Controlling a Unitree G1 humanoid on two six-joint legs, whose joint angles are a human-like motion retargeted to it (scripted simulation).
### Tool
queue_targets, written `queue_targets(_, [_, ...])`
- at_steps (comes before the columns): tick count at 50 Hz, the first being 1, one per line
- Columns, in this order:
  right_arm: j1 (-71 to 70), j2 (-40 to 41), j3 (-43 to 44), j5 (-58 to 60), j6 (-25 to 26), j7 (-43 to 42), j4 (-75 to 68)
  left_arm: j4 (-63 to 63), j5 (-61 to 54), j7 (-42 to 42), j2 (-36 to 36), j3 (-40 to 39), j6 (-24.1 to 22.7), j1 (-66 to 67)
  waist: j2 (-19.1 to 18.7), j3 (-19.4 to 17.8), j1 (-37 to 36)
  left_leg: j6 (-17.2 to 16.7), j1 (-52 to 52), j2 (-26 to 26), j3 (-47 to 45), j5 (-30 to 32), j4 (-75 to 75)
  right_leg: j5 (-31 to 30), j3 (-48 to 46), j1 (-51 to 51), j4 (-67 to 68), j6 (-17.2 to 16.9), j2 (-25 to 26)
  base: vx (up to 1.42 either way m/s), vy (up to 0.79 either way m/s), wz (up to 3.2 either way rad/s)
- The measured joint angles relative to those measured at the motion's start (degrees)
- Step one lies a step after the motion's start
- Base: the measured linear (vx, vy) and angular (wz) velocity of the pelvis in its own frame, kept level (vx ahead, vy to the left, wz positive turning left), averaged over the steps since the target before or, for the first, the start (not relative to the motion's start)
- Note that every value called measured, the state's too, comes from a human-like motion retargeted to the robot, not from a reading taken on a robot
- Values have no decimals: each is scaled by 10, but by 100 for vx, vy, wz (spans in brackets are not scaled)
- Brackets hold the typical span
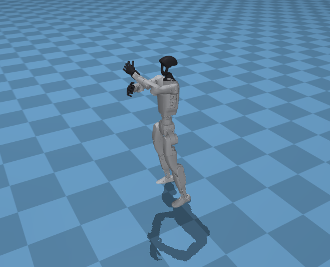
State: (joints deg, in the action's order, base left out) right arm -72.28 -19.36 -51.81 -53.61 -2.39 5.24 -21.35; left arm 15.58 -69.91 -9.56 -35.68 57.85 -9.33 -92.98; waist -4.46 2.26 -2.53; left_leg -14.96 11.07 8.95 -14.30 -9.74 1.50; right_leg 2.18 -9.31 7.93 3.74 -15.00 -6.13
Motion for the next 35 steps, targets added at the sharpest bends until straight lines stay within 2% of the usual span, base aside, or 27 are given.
queue_targets(13, [2, -3, 6, -22, -5, 0, -4, -7, -4, 2, 0, 3, -2, -4, 4, 0, -3, 0, 2, 0, -2, -1, -1, 1, 2, 0, 1, 0, 0, 0, 0, 0])
queue_targets(23, [13, -8, 19, -37, -30, -17, -33, 41, 20, 34, -5, -4, -33, 23, 1, 0, -4, 0, 4, -2, -3, -2, -1, 1, 2, 1, 2, 0, -1, 0, 0, 0])
queue_targets(28, [33, -25, 44, -28, -31, -44, -93, 129, 70, 83, -18, -54, -37, 66, -1, -6, -1, 0, 10, -3, -2, -3, -1, 3, 1, 8, 3, 0, -3, 0, 0, 0])
queue_targets(35, [111, -60, 118, 43, -27, -124, -200, 256, 194, 164, -47, -170, -24, 175, -1, -18, 3, 0, 19, -3, 0, -5, 0, 6, -1, 18, 3, 0, -5, 0, 0, 0])
